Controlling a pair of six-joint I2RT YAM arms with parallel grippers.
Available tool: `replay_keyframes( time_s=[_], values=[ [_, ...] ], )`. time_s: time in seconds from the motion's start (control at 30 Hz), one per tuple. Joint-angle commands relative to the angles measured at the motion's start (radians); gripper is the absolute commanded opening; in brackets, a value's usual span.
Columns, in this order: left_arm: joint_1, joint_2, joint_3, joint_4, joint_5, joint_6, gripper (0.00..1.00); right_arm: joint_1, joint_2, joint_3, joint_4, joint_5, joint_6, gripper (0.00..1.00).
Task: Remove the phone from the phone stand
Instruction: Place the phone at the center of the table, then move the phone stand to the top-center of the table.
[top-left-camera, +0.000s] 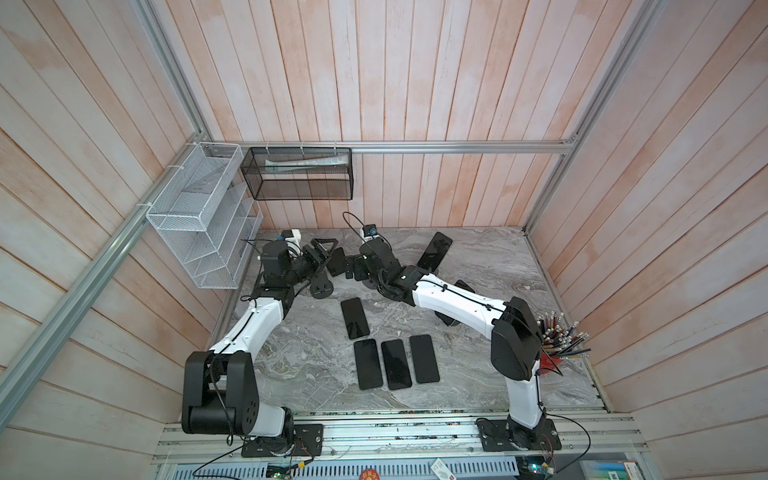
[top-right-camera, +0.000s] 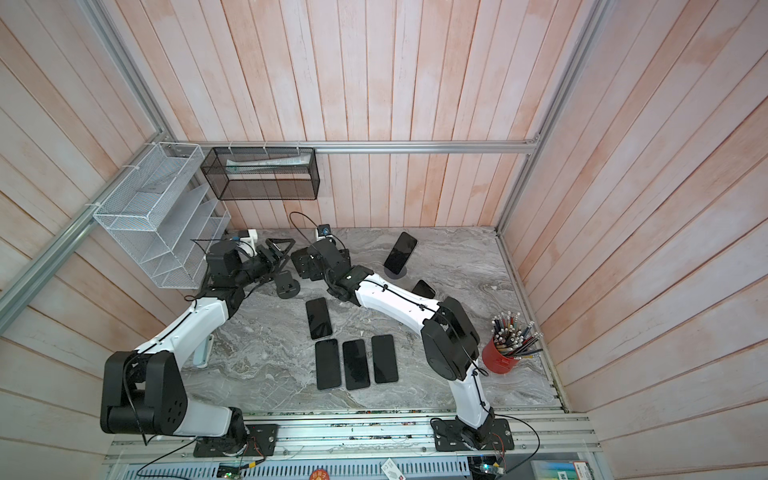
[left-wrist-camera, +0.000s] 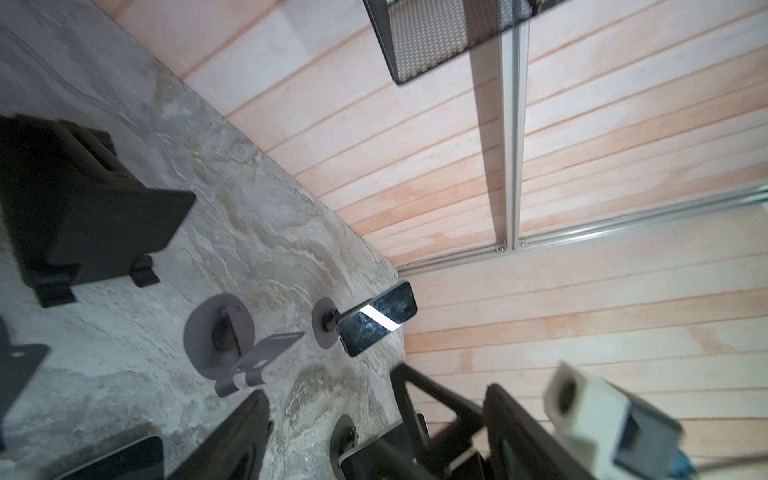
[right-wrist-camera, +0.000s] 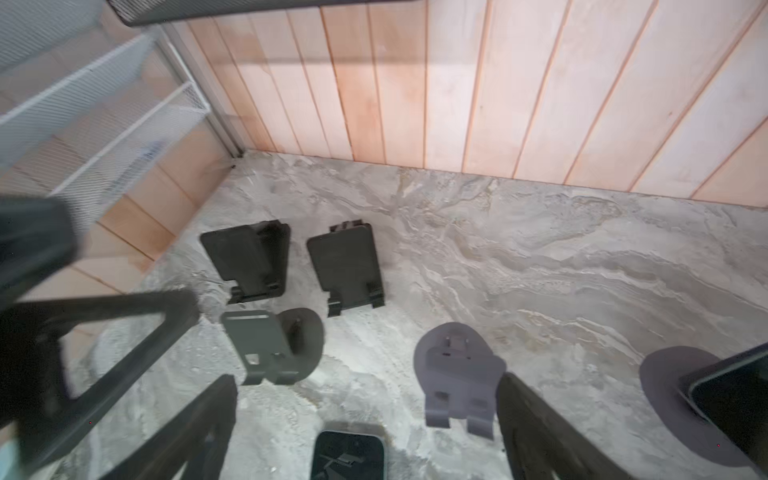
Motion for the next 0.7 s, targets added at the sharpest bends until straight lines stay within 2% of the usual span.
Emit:
replay_keyframes(
  time_s=[0.0,0.2,0.53,0.67],
  values=[
    [0.004,-0.020,0.014,-0.010,-0.023,0.022,0.83,-0.039,0.073,0.032,-0.071,-0.081,-0.030,0.98],
    [0.058,-0.022,-0.007,0.031,-0.002,-0.023,0.83,-0.069,0.141,0.062,-0.062,-0.079,-0.008,0.98],
    [0.084,0.004,-0.017,0.073,0.040,-0.073,0.83,-0.102,0.243,0.124,-0.096,-0.072,0.030,0.98],
    [0.097,0.002,-0.022,0.087,0.047,-0.081,0.83,-0.108,0.261,0.118,-0.067,-0.097,0.022,0.92]
  ],
)
